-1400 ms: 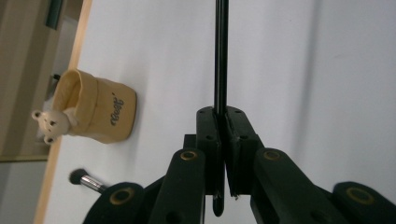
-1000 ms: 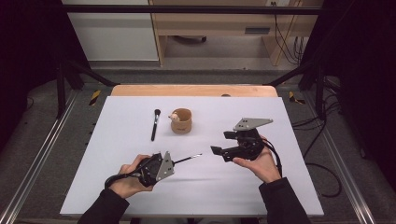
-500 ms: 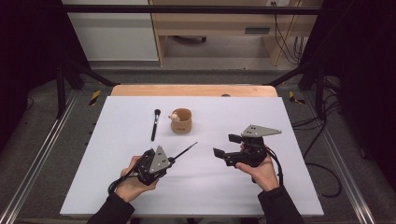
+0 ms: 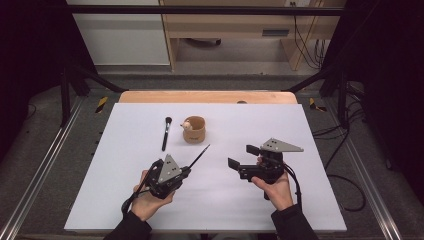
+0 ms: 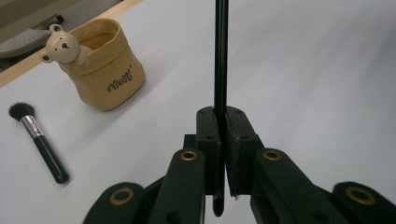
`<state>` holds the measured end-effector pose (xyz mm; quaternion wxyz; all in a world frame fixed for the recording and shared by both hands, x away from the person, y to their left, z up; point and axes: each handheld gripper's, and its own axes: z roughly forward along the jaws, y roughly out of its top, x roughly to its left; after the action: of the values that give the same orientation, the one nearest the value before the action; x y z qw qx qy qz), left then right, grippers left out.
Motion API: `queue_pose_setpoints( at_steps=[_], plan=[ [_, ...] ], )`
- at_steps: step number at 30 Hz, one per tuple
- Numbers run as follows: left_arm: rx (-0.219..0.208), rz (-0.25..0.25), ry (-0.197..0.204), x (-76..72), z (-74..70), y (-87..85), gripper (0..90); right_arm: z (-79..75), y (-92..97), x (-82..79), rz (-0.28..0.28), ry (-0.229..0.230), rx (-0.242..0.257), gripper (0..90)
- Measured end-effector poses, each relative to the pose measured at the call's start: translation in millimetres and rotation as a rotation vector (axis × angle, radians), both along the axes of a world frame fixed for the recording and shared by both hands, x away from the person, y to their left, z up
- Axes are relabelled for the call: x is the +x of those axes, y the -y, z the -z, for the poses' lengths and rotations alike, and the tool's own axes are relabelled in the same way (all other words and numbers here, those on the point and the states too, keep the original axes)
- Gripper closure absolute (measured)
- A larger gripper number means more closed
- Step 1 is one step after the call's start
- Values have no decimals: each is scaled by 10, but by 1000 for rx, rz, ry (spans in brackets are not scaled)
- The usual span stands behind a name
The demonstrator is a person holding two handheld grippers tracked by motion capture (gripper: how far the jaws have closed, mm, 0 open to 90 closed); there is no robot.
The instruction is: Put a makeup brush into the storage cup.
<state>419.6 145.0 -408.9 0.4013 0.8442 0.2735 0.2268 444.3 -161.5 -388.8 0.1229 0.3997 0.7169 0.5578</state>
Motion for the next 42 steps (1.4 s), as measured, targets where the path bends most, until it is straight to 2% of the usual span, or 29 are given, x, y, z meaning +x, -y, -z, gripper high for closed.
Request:
queue_pose_setpoints(
  at_steps=[2, 4, 13, 24, 34, 42],
  plan=[
    [1, -6, -3, 0, -4, 15, 850, 16, -6, -1, 8, -8, 12, 126],
    [-27, -21, -5, -2, 4, 46, 850, 30, -10, -5, 8, -8, 22, 126],
    [-84, -71, -17, 10, 7, 138, 851, 65, -90, -35, 10, -4, 54, 129],
    [-103, -100, -22, 8, 24, 259, 851, 52, -202, -56, 7, 2, 111, 180],
    [-124, -125, -33, 8, 29, 319, 850, 37, -333, -32, 1, -17, 172, 236],
    [-140, -127, -33, -3, 1, 389, 851, 46, -423, 0, 18, -33, 209, 298]
  ],
)
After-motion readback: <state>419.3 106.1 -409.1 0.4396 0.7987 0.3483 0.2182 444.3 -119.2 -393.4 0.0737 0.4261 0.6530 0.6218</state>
